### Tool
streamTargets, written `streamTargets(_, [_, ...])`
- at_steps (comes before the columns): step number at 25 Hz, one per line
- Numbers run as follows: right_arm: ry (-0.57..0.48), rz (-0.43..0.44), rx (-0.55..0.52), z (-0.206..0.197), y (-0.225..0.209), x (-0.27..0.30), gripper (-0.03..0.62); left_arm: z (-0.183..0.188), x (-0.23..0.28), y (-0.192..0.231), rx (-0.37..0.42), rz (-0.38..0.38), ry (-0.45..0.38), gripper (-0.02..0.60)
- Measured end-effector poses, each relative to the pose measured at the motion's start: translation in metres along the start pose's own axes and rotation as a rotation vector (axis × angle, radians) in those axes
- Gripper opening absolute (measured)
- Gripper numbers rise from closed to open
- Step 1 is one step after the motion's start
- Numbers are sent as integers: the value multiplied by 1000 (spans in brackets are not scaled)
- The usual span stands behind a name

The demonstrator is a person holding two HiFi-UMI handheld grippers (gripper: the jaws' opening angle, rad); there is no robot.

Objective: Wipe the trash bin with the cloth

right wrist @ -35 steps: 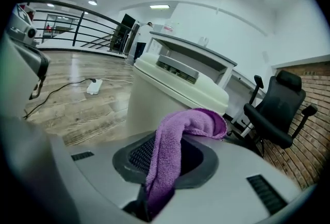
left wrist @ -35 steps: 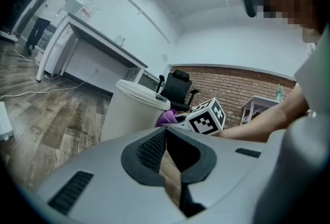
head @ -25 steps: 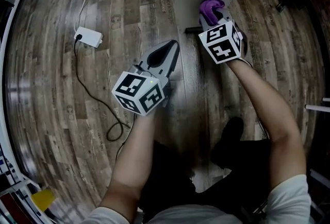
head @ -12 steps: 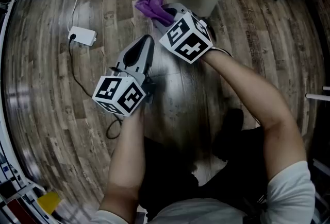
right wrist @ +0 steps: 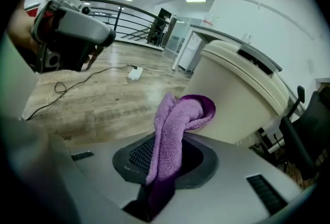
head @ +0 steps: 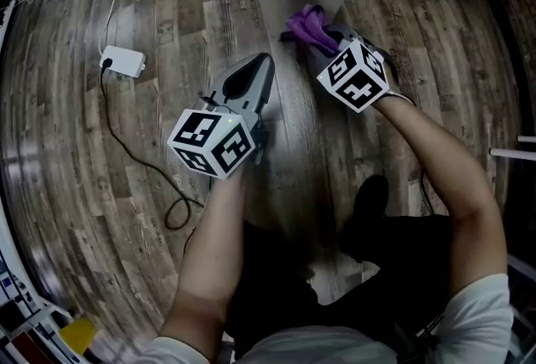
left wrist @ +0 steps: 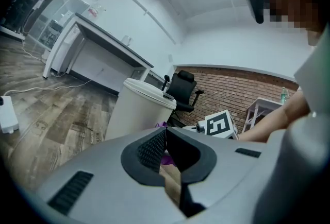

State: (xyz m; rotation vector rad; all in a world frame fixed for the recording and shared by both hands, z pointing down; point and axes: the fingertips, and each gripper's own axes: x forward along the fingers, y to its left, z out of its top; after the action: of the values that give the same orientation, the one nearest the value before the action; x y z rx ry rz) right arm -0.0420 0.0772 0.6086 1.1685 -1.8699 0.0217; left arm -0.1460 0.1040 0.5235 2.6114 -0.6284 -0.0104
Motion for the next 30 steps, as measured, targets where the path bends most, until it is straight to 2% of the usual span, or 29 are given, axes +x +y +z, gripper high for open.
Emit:
streamTargets(5, [148, -83, 102, -75, -50, -18, 76, -14, 24, -19, -15, -51, 30, 5])
streamTargets(9, [216, -174, 211, -110, -98, -25, 76, -19, 33, -24, -24, -65, 46, 5])
streamTargets(13, [201, -290, 363, -119, -134, -20, 76, -23, 36, -26, -21, -69, 64, 5])
streamTargets(17, [128, -306, 468, -110, -135, -7, 75, -27, 34, -25, -3, -68, 92, 5])
streamTargets(21, [111, -319, 469, -106, -132, 4, 75, -28, 26, -19, 4, -49, 101, 5])
streamTargets(27, [41, -320, 395, -67, -118, 12, 76, -26, 20, -15, 1, -40, 100, 5])
streamTargets(30, [42, -329, 362, -59, -109, 16, 77, -24, 19, -14, 0, -39, 99, 5])
